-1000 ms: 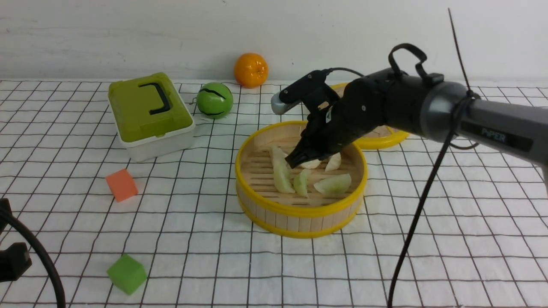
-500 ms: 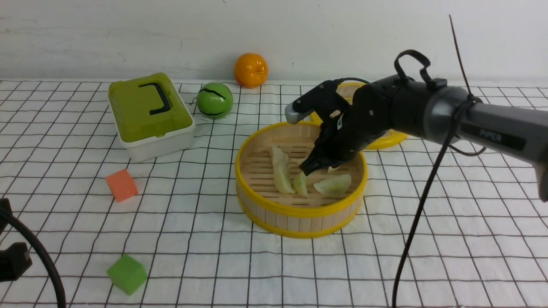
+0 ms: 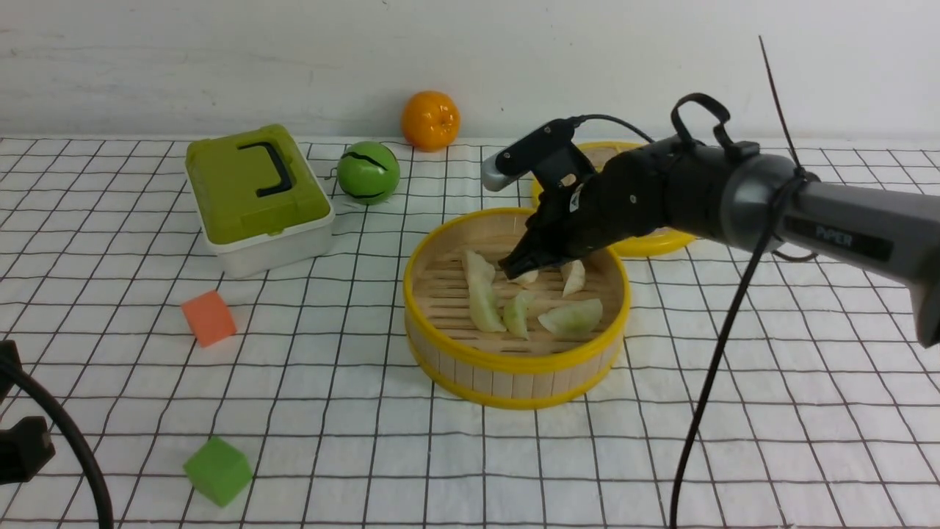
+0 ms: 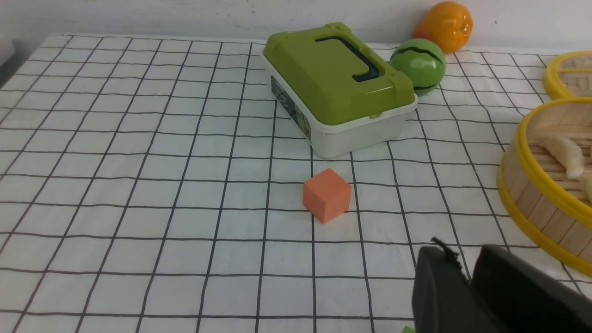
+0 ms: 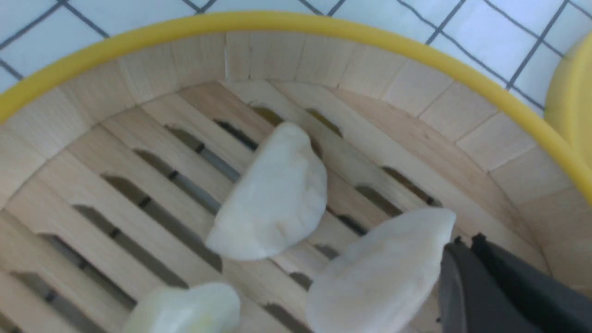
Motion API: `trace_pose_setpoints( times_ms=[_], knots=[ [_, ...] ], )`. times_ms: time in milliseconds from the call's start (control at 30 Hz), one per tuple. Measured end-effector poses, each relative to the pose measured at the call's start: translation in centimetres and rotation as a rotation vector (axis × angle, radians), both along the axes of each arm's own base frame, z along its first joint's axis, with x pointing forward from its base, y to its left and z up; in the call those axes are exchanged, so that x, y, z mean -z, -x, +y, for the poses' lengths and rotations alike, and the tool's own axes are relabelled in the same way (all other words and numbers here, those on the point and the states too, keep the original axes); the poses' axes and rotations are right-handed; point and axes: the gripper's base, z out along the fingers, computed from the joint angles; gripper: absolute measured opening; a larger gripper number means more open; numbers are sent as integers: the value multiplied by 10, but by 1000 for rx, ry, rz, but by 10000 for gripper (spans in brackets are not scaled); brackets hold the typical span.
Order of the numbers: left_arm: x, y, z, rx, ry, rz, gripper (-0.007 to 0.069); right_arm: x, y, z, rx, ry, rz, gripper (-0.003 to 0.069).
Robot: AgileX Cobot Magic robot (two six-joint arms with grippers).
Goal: Put the dumplings into the steamer on the table with the white tablecloth.
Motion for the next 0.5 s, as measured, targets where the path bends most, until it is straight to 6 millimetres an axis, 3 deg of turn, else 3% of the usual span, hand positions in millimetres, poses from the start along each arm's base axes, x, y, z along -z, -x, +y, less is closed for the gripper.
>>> trace_pose_setpoints(
  times_ms=[267, 500],
  knots=[
    [0, 0, 0, 0, 0, 0, 125, -31, 25, -16, 10, 125, 145, 28],
    [0, 0, 0, 0, 0, 0, 129, -11, 36, -22, 60, 194, 358, 30]
  ],
)
